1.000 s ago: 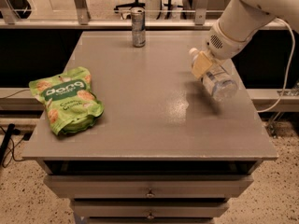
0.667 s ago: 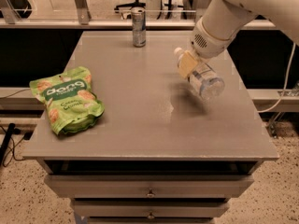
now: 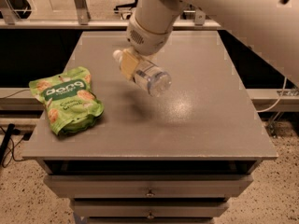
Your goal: Move blue plastic bottle near green rice chip bag
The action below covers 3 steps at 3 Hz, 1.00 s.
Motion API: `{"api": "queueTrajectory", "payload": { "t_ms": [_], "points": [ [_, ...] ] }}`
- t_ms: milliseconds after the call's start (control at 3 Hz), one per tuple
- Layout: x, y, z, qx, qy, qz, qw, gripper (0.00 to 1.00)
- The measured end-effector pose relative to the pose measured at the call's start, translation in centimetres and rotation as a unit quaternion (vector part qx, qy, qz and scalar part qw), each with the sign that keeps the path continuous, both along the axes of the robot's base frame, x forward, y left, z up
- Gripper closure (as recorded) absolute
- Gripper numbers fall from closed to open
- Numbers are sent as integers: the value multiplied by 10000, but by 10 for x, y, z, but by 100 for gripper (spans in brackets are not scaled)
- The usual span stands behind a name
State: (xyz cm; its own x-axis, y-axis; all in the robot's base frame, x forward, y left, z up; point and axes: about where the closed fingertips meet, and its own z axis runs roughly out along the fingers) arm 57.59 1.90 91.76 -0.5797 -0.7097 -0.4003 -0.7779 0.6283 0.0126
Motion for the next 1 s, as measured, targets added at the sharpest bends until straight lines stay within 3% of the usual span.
{"api": "queueTrajectory", "payload": {
  "t_ms": [333,667,1000],
  "points": [
    [-1,38,-5,220,39,142,9996,100],
    [6,57,-14,480,5,112,9988,85],
    [14,67,-26,690,21,62,9976,61]
  ]
}}
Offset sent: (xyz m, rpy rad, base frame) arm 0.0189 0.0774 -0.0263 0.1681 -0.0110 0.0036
